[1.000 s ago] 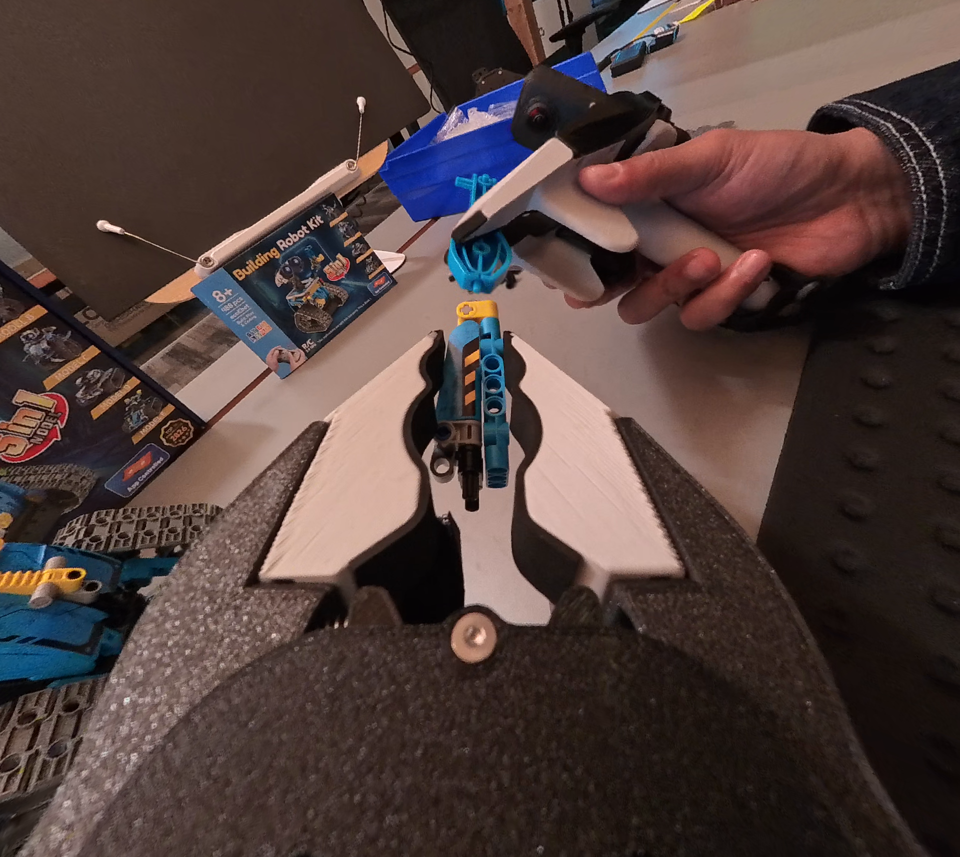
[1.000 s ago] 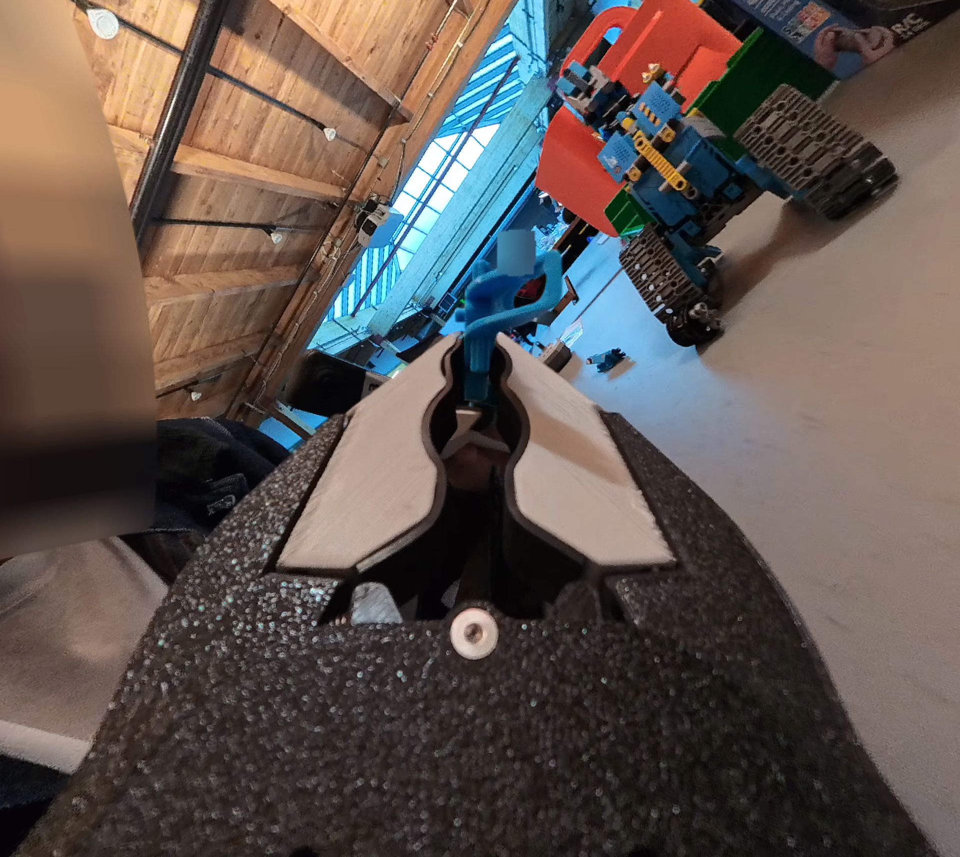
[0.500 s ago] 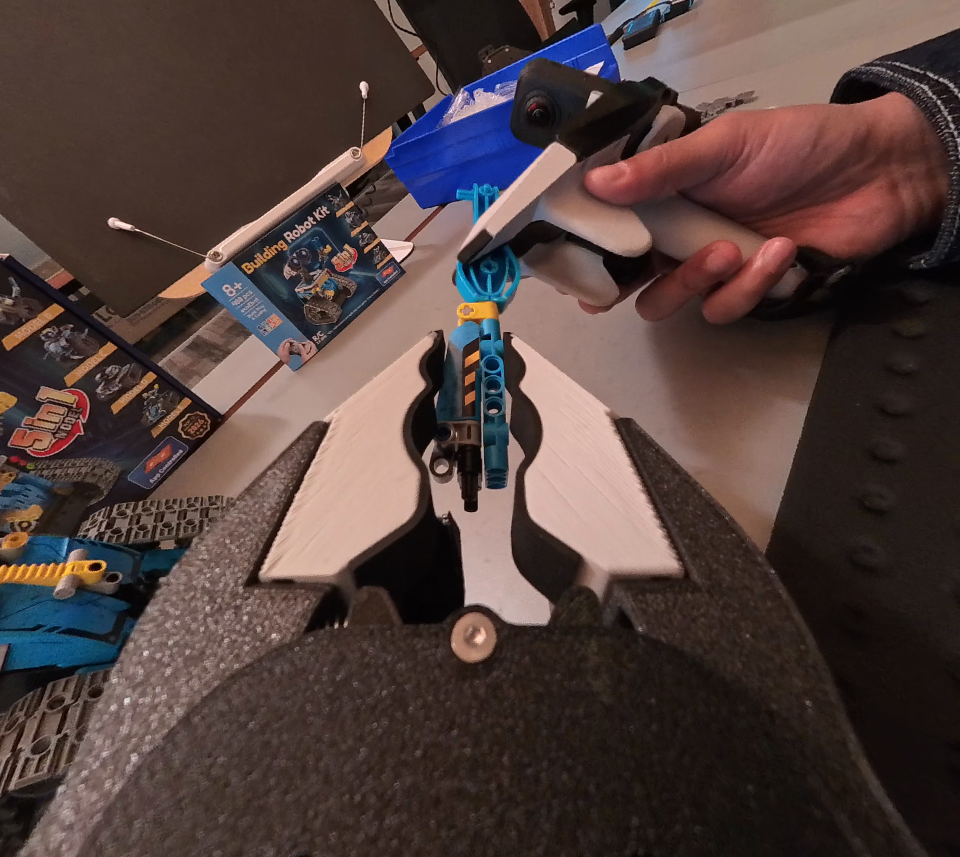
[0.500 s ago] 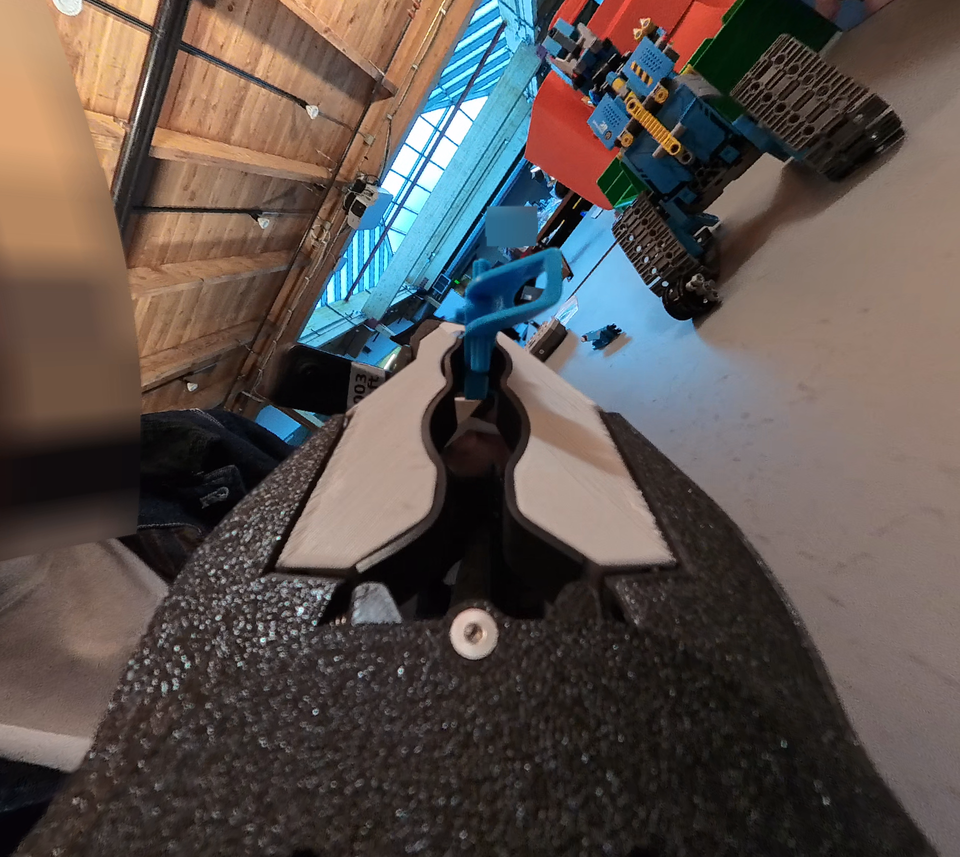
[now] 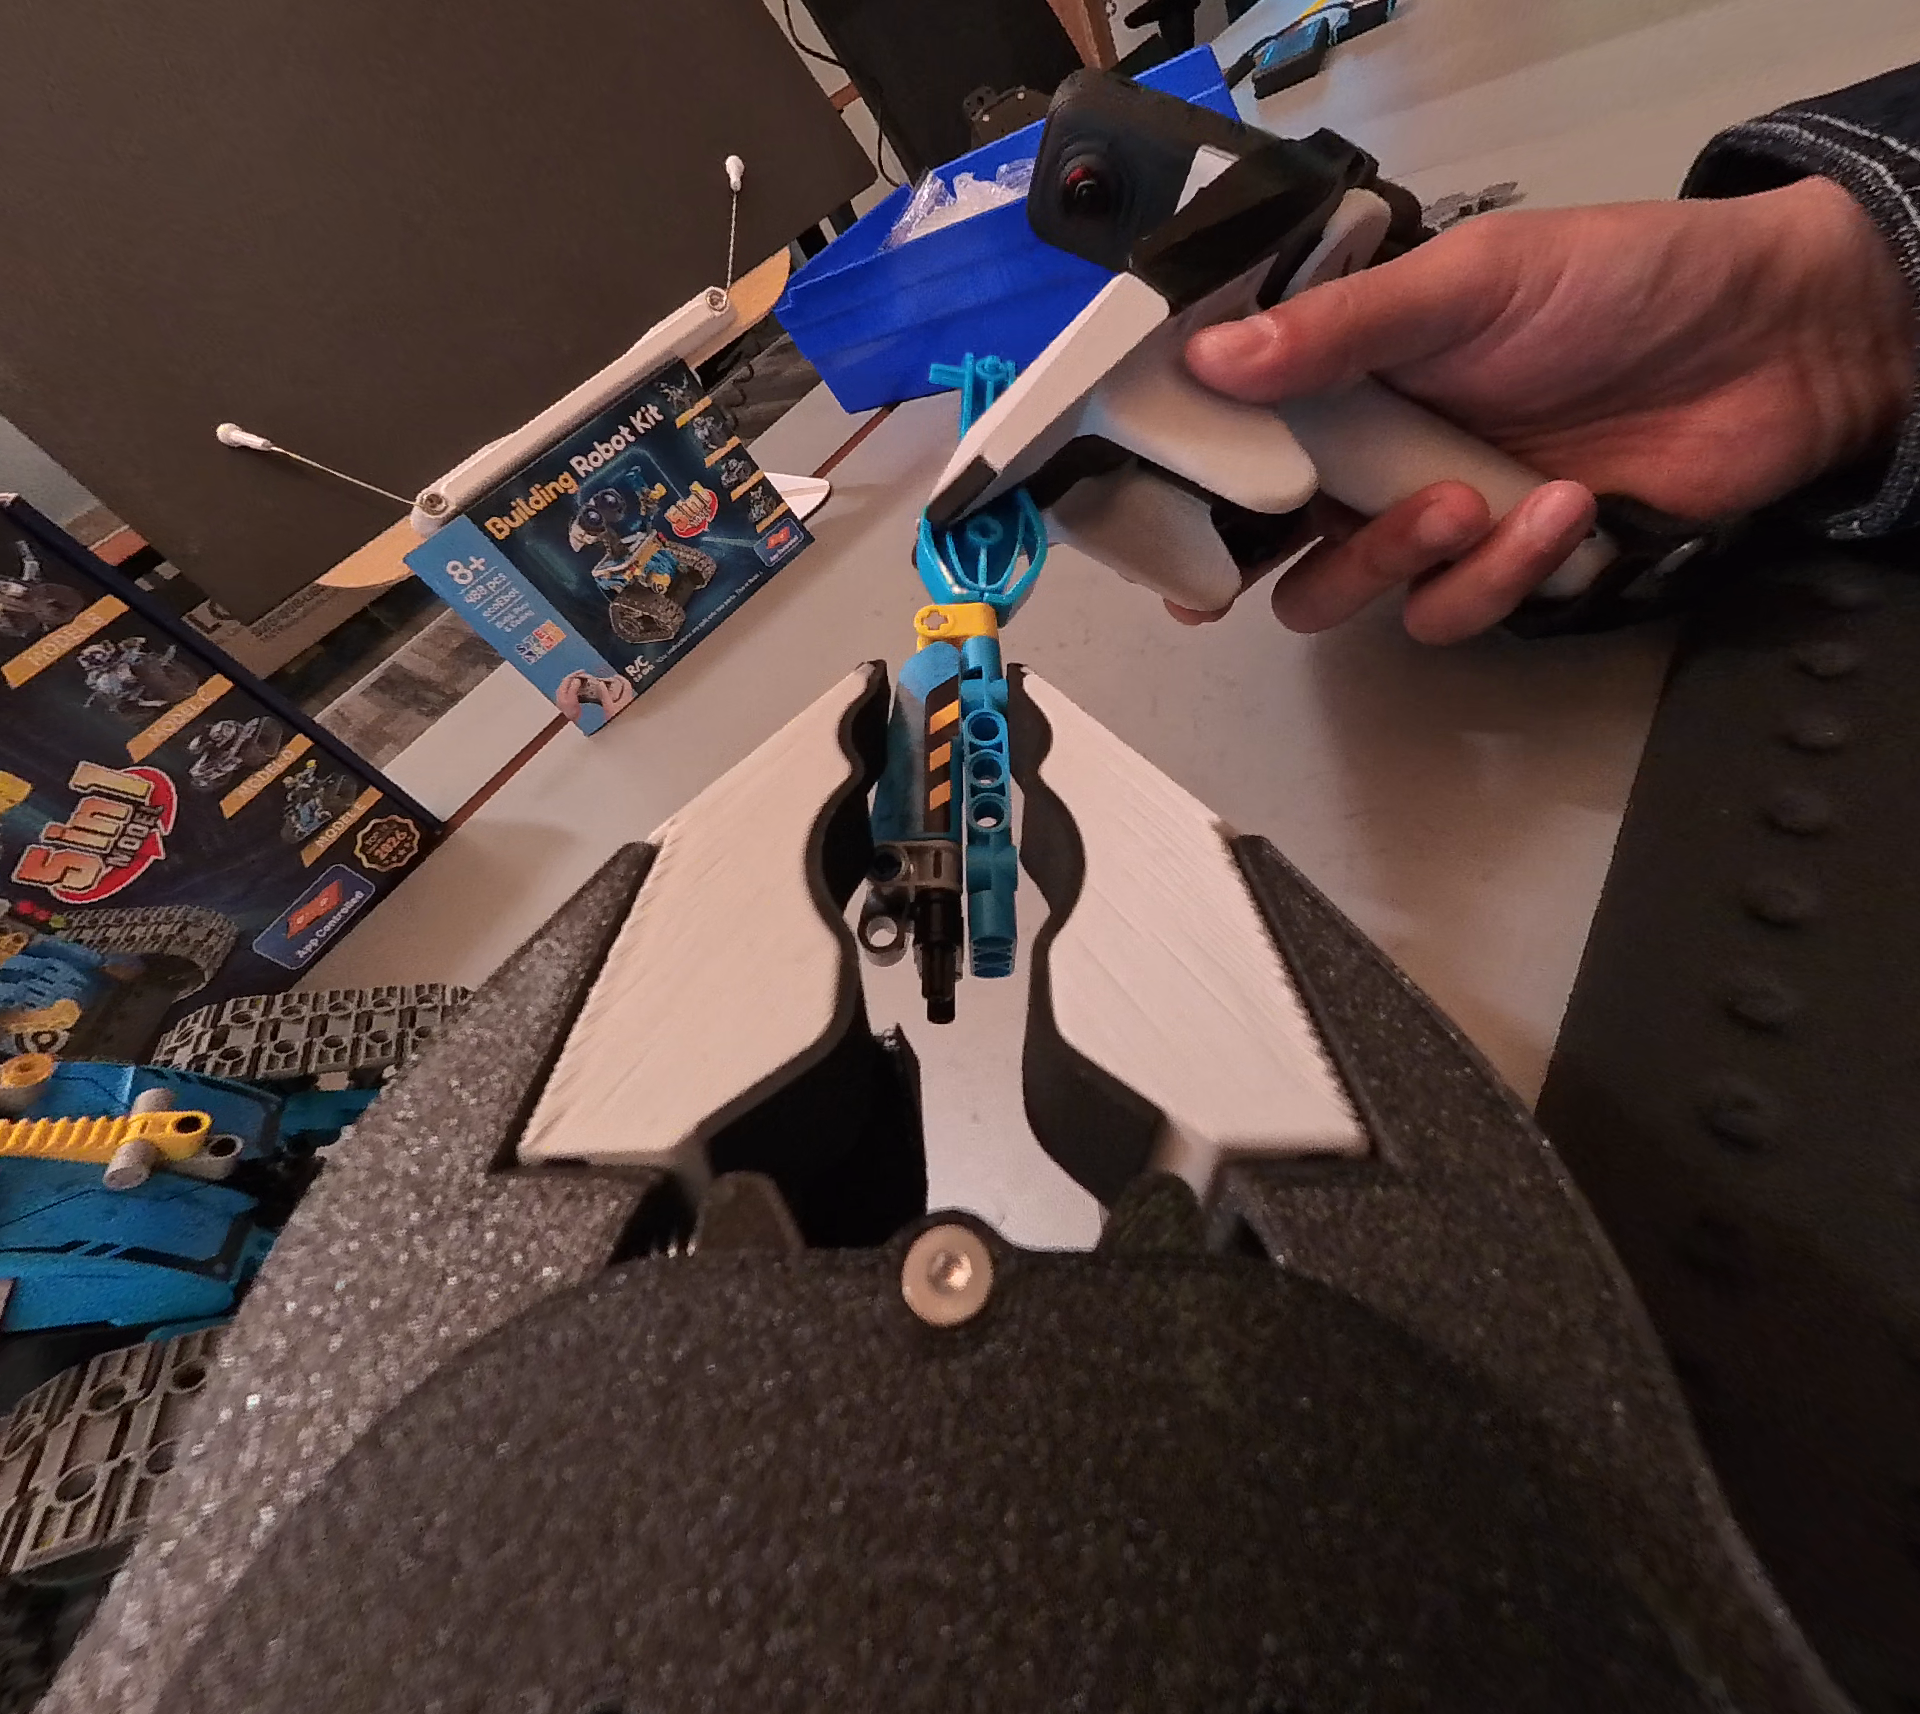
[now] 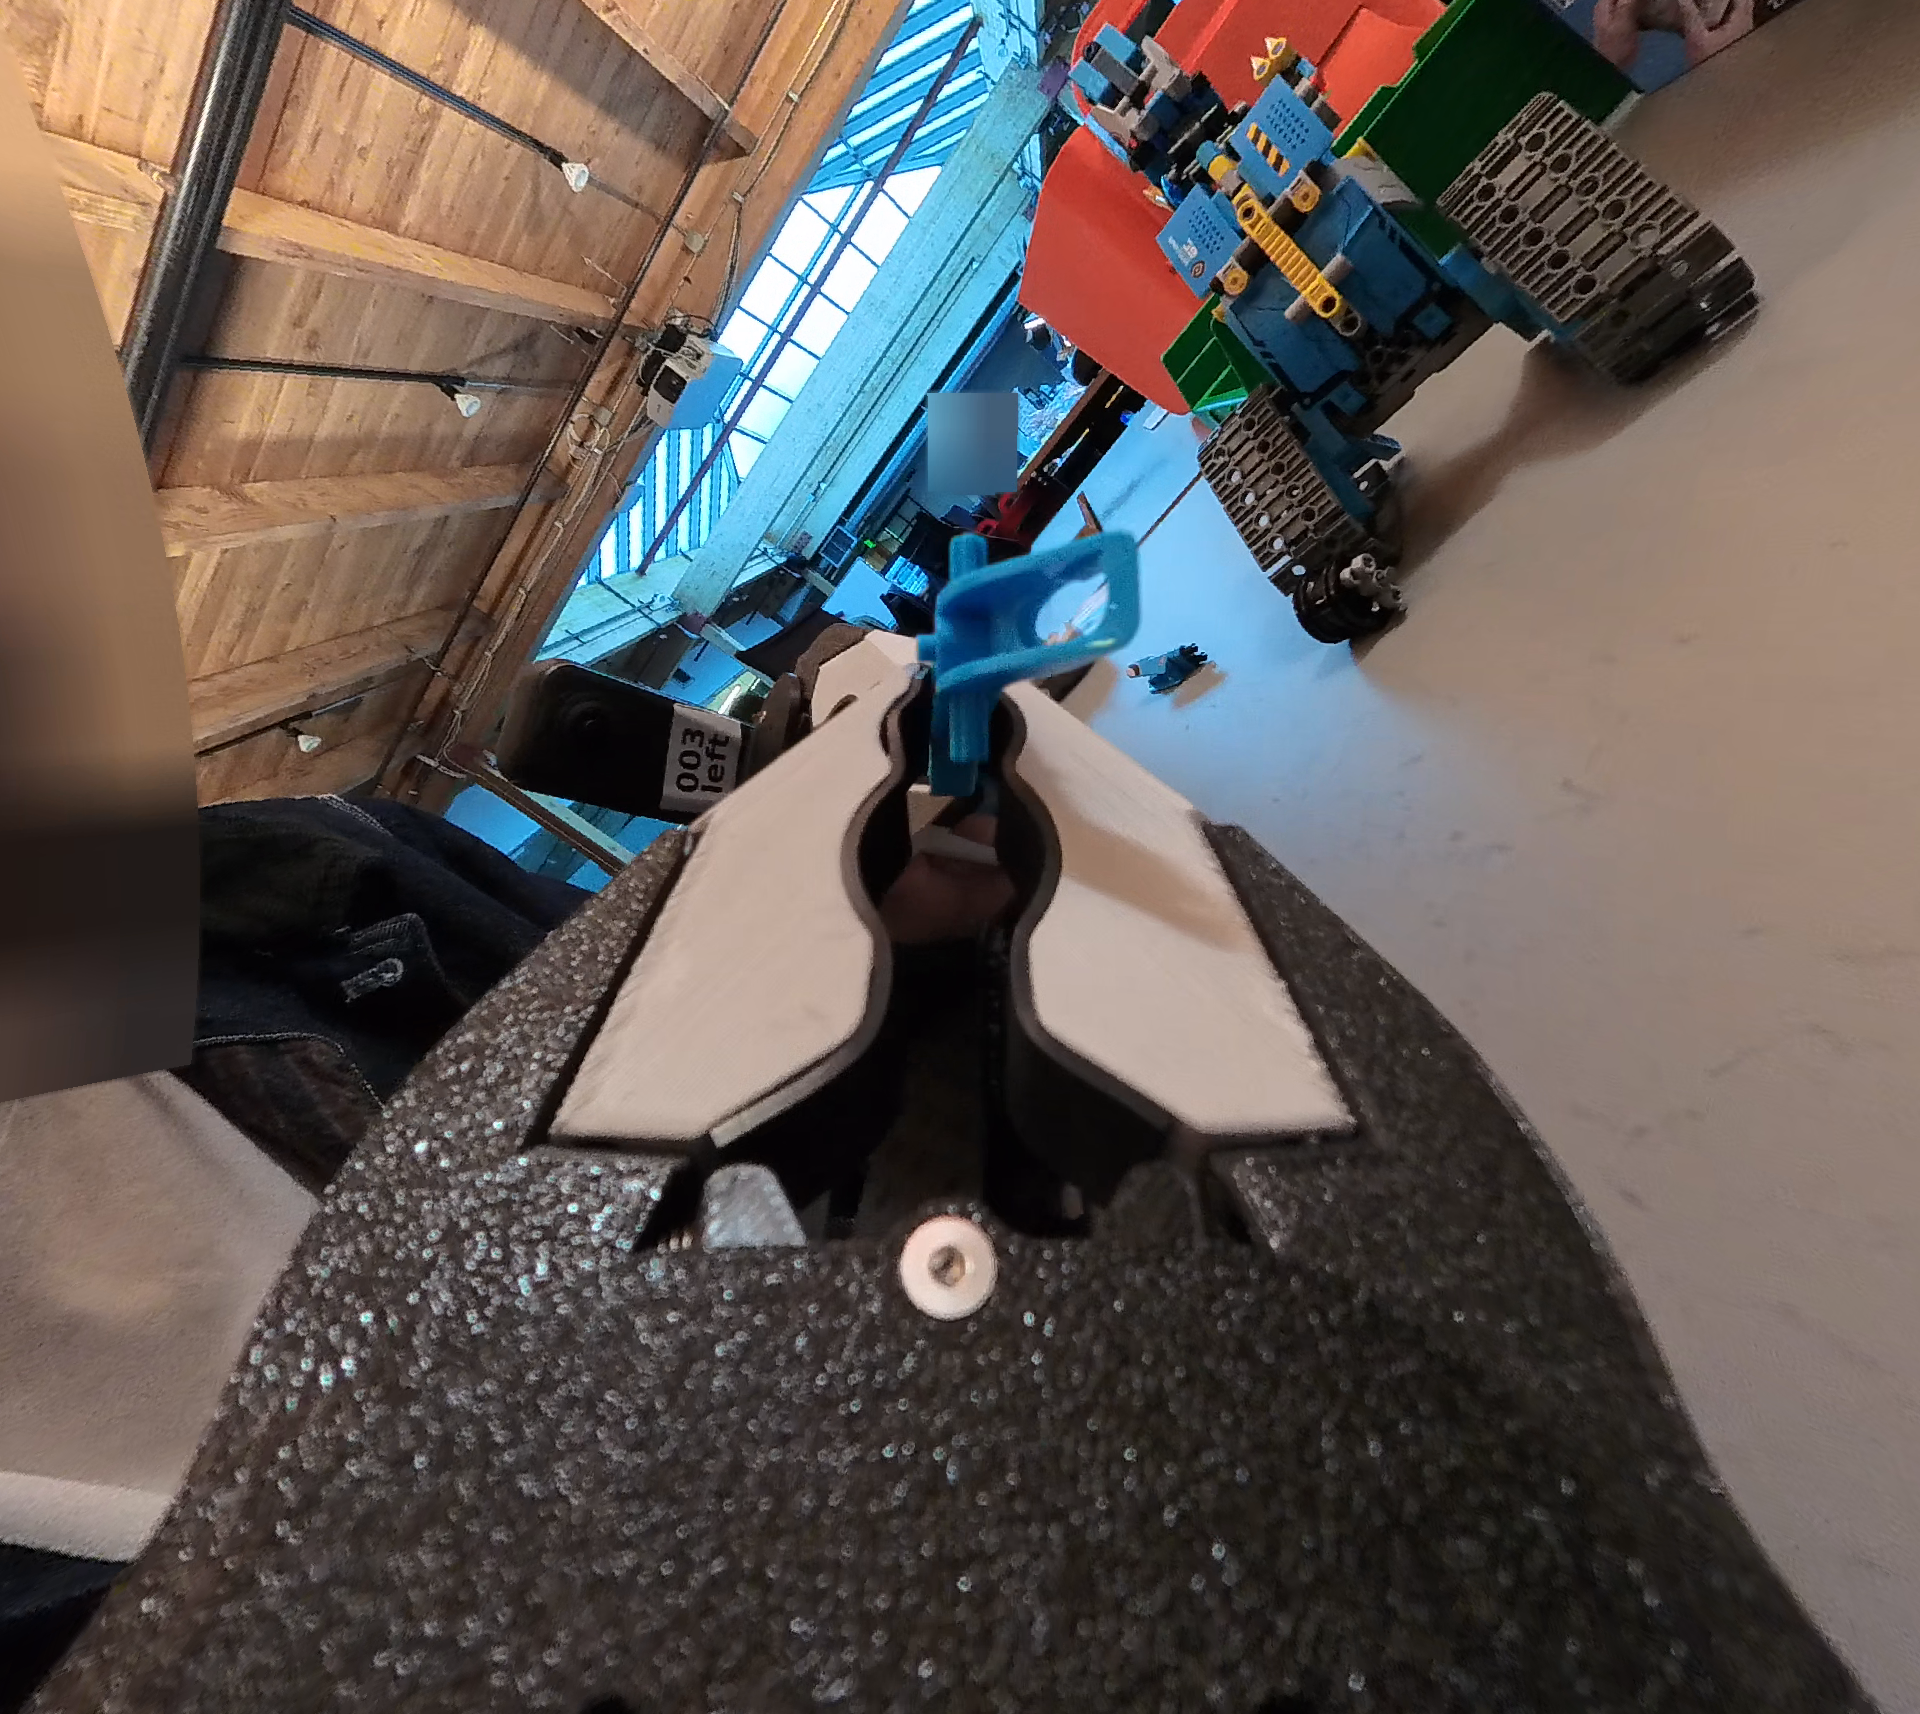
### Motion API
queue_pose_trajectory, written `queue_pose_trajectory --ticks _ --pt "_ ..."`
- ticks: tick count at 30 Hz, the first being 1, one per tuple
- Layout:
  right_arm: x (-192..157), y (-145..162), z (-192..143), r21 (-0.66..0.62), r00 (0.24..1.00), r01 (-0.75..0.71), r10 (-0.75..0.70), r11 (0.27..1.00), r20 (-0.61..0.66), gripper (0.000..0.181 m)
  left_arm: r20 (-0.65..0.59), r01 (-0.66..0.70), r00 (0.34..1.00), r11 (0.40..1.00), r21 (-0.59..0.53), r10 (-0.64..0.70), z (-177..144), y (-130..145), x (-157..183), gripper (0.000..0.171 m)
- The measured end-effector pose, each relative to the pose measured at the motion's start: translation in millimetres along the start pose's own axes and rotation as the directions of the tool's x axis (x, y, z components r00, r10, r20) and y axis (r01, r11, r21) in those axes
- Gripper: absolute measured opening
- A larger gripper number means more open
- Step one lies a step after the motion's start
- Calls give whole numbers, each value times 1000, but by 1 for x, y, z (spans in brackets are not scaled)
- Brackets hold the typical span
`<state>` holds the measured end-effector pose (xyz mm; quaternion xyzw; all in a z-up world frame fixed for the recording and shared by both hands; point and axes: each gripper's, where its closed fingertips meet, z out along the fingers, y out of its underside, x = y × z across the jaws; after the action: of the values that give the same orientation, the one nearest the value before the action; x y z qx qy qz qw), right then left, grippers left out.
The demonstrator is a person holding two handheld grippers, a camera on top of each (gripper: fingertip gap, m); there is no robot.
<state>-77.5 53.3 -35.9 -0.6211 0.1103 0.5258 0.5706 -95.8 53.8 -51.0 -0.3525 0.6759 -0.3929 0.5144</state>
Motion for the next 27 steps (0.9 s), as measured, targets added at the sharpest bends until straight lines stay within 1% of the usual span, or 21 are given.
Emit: queue_pose_trajectory --ticks 9,12,14,17,19,25,27 --pt "3 2 -1 -23 999 24 -25 999 -30 9 -1 -7 1000 1000 -10 7 1 2 1 21" --pt "5 2 -1 -22 999 12 -13 1000 -31 9 -1 -7 1000 1000 -12 7 1 2 1 21" --pt "6 3 -2 -29 1000 -12 11 1000 -27 8 0 -13 1000 1000 -17 13 1 3 1 21" --pt "8 6 -3 -31 994 -112 112 993 6 6 4 -41 999 999 -35 41 2 6 2 21" --pt "8 7 -3 -33 988 -153 153 988 18 5 8 -56 998 998 -36 56 2 5 3 21" --pt "5 8 -3 -59 995 -95 95 994 0 5 -6 -52 999 998 -34 52 2 5 5 20" --pt "4 6 -3 -62 999 -29 27 998 -25 5 -2 -54 999 998 -34 54 2 5 4 21"
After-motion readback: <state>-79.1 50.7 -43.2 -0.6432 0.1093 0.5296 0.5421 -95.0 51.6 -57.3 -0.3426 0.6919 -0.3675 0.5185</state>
